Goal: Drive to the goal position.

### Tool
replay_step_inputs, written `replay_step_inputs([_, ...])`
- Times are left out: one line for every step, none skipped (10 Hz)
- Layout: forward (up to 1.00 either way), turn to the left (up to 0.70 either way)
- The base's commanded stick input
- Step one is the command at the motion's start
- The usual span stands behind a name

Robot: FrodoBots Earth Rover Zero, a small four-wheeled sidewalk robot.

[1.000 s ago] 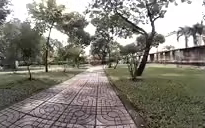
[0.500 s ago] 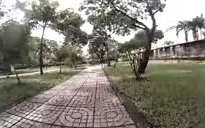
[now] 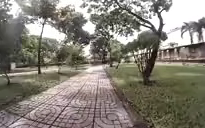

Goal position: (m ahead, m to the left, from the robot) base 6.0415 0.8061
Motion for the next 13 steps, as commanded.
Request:
replay_step_inputs([1.00, 0.00])
replay_step_inputs([1.00, 0.00])
replay_step_inputs([1.00, 0.00])
replay_step_inputs([1.00, 0.00])
replay_step_inputs([1.00, 0.00])
replay_step_inputs([1.00, 0.00])
replay_step_inputs([1.00, 0.00])
replay_step_inputs([1.00, 0.00])
replay_step_inputs([1.00, 0.00])
replay_step_inputs([1.00, 0.00])
replay_step_inputs([1.00, 0.00])
replay_step_inputs([1.00, 0.00])
replay_step_inputs([1.00, 0.00])
